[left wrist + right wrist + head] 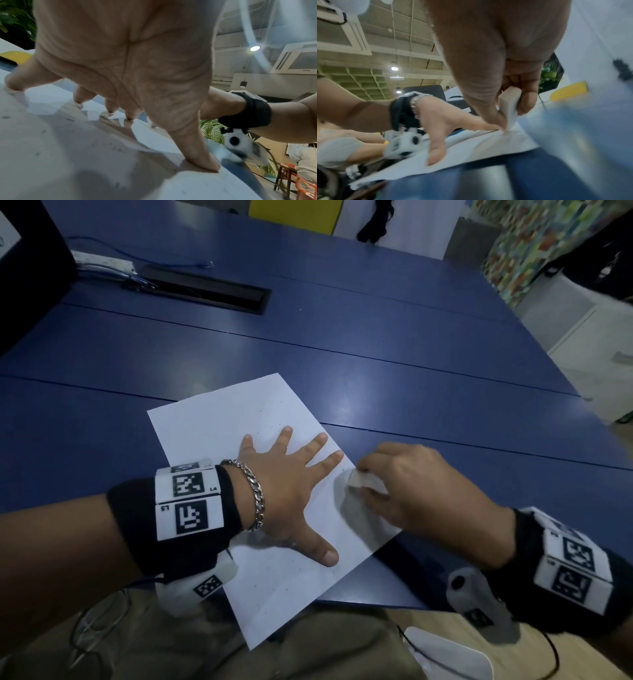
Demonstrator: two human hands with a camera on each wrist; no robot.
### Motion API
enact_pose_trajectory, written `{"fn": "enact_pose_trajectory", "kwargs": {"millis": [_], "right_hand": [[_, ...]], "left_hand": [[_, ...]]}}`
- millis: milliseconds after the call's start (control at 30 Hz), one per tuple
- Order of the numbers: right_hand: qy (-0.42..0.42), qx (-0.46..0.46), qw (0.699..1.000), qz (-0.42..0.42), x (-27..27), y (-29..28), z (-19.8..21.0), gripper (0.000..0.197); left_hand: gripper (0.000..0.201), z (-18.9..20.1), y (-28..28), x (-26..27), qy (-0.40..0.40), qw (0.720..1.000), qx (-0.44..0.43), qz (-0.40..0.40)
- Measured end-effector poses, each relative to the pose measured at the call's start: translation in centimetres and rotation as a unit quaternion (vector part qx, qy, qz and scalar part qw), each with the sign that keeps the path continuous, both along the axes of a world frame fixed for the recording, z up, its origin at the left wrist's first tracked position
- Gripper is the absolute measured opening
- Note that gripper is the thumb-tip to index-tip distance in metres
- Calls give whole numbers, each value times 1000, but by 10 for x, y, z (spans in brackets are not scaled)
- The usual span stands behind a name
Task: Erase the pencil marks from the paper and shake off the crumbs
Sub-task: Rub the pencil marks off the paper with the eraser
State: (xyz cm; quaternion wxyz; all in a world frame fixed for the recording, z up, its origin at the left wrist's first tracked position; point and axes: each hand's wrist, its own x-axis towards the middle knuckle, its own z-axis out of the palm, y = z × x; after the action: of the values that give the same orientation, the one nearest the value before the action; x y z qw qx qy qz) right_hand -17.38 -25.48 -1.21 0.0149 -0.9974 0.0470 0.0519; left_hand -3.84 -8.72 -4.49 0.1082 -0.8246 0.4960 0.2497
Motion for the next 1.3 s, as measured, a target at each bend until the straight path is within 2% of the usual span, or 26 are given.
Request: {"fn": "enact_pose_trajectory", "kwargs": {"millis": [100, 267, 333, 433, 600, 767, 933, 1067, 1200, 1300], "right_hand": [[38, 2, 998, 47, -15, 26, -2, 34], [0, 17, 1000, -15, 4, -3, 3, 26], [-1, 3, 1000, 11, 1, 6, 2, 24], [46, -1, 997, 57, -11, 26, 1, 24], [-8, 12, 1000, -19, 15, -15, 1, 22], [-39, 108, 990, -85, 4, -32, 8, 11], [-31, 135, 990, -30, -14, -16, 3, 13], [-45, 140, 989, -21, -20, -12, 5, 13], [-51, 150, 987, 9, -9, -8, 3, 14], [-44, 134, 989, 32, 6, -4, -3, 19]], "left_hand": [[146, 1, 0, 0, 1, 1000, 3, -1], [145, 1, -1, 0, -2, 1000, 6, -1], [146, 2, -1, -1, -3, 1000, 8, 0], [146, 1, -1, -1, -4, 1000, 9, -3], [145, 1, -2, 1, -3, 1000, 20, -5], [146, 8, -2, 20, 11, 996, 50, -69], [148, 23, -3, 45, 32, 985, 74, -150], [138, 25, 4, 41, 75, 991, 34, -110], [137, 6, 5, 23, 47, 998, -29, -38], [141, -2, 2, 17, 21, 999, -37, -17]]}}
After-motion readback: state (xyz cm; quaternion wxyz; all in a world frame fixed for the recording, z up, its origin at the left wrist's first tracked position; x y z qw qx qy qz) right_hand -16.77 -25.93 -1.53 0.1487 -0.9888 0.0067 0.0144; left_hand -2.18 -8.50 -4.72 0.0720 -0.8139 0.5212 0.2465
